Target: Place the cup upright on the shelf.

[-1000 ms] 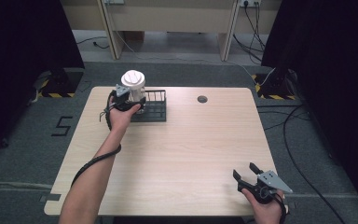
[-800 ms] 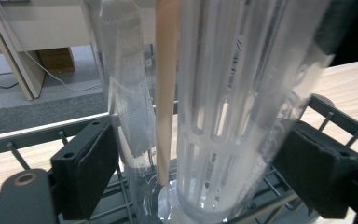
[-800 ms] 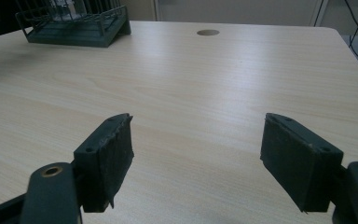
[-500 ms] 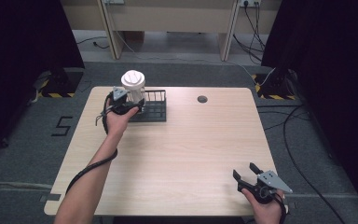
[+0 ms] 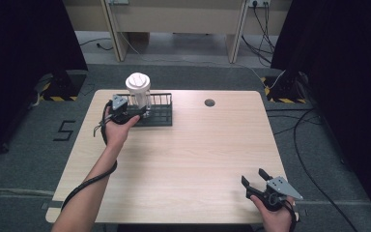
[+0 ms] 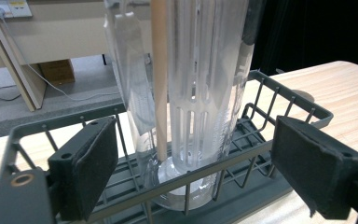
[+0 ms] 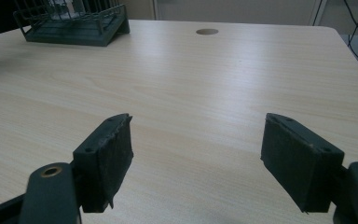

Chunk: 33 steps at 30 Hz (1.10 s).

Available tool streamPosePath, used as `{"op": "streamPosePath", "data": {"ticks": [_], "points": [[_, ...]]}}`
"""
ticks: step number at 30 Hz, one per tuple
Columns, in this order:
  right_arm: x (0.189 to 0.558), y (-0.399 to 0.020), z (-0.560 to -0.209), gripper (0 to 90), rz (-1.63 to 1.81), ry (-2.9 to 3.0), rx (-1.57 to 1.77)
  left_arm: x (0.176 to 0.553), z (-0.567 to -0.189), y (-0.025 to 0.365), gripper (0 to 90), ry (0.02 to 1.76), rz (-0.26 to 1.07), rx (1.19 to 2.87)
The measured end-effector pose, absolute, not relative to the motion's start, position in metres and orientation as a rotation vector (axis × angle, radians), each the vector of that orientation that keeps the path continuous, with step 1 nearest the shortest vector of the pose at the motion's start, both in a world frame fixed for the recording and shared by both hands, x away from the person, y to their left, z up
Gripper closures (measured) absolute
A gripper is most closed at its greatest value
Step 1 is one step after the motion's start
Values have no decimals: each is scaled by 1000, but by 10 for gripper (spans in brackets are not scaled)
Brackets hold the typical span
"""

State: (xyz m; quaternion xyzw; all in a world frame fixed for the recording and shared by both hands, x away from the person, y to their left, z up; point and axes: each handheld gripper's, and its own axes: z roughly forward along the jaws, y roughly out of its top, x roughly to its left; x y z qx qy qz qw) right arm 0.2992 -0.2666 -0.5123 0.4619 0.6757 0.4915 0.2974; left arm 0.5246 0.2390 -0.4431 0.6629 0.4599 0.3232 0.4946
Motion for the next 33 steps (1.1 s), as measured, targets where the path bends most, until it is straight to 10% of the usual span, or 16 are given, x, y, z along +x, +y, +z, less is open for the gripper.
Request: {"op": "streamPosePath", "data": {"ticks": [33], "points": [[300,-267,-512,251,1300,1796,1230,457,-460,264,151,1102,775,1614]]}}
